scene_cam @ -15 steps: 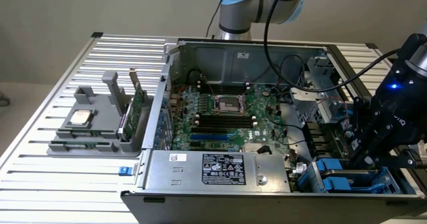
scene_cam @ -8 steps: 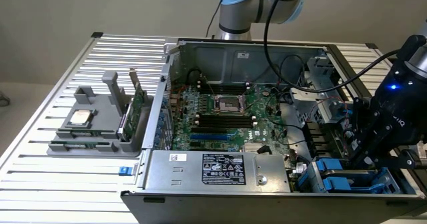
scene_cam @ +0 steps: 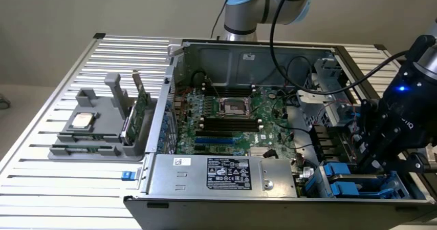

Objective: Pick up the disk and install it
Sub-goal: 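Insert the first disk wire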

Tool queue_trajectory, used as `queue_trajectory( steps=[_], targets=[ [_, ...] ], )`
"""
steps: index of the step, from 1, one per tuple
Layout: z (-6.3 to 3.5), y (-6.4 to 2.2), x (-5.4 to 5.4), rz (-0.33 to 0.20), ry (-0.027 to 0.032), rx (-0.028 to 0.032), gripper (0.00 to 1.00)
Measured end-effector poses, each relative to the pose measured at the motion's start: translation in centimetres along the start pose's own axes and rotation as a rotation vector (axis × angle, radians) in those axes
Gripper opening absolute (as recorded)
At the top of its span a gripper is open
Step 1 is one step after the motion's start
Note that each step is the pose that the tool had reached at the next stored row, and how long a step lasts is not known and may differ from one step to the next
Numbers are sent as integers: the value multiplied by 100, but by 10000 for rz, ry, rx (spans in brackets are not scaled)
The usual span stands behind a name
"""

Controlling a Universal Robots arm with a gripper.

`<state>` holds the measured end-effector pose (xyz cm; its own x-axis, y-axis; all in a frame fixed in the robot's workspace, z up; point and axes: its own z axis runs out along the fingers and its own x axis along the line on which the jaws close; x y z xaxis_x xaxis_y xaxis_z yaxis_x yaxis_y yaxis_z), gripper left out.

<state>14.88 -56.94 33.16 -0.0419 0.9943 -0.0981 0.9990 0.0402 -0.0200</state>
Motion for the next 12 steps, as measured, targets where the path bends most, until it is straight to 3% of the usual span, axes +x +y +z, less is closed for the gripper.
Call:
queue_trajectory(
  steps=[12],
  targets=[
    [0,41,5,-3,0,37,17]
  ],
)
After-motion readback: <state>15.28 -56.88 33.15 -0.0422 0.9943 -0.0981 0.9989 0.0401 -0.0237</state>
